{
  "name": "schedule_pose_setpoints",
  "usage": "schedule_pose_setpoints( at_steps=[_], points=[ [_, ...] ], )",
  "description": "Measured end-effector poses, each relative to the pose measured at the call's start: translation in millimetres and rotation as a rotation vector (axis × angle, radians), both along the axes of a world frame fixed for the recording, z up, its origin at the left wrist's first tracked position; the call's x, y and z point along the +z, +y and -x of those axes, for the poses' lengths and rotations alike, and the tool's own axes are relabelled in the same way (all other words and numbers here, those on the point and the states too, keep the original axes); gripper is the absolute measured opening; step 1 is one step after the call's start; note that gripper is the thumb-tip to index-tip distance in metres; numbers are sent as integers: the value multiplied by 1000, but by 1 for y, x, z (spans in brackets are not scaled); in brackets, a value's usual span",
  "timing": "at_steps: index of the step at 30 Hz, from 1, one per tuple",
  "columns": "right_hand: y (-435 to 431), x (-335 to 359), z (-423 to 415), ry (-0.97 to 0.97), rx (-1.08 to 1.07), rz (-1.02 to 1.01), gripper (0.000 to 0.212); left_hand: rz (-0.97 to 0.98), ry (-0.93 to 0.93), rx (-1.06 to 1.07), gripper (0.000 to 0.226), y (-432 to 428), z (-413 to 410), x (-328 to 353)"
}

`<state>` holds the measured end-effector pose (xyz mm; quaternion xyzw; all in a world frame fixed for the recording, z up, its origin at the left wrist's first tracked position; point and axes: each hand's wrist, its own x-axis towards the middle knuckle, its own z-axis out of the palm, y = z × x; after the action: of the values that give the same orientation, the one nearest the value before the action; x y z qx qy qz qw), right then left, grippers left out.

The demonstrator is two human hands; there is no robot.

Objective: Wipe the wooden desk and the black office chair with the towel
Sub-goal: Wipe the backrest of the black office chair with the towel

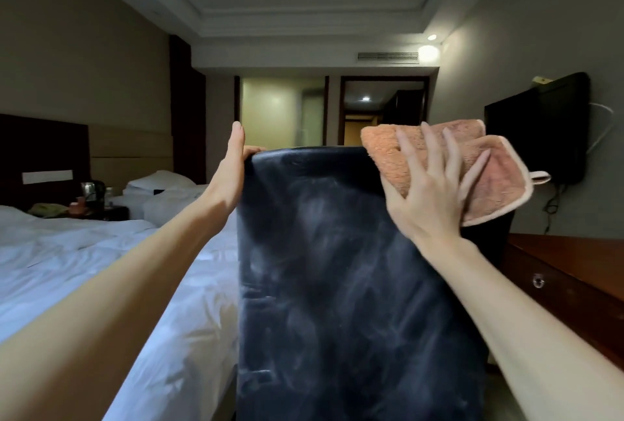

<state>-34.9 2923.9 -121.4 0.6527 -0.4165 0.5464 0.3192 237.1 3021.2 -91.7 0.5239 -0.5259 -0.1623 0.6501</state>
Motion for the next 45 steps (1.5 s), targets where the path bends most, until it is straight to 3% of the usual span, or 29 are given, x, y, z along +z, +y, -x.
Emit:
schedule_pose_setpoints(
  at_steps=[4,10,13,15,17,19,21,23,27,33,39,45],
  points=[
    [24,-8,-76,-34,37,46,67,15,114,-72,88,6,-2,-3],
    [43,-32,-167,194,130,154,69,37,278,-191,102,7,-16,-9],
    [31,-45,-187,375,167,243,68,47,413,-292,112,12,-36,-17],
    [14,-56,-183,600,244,263,60,46,477,-286,111,16,-54,-22],
    [-2,-62,-169,764,263,163,58,30,431,-223,104,19,-67,-24],
    [-2,-59,-154,737,325,115,61,9,341,-163,96,20,-70,-18],
    [7,-50,-140,683,342,252,56,-10,268,-140,91,20,-64,-7],
    [16,-24,-121,550,279,405,63,-16,213,-161,89,19,-54,5],
    [24,20,-90,266,130,393,62,-45,96,-146,87,14,-28,14],
    [11,11,-98,345,137,342,63,10,123,-116,89,5,-20,4],
    [-22,-6,-118,314,391,425,70,52,121,-50,89,-1,-20,6],
    [-29,-11,-117,326,485,426,63,109,17,86,66,-10,-18,-3]
  ],
)
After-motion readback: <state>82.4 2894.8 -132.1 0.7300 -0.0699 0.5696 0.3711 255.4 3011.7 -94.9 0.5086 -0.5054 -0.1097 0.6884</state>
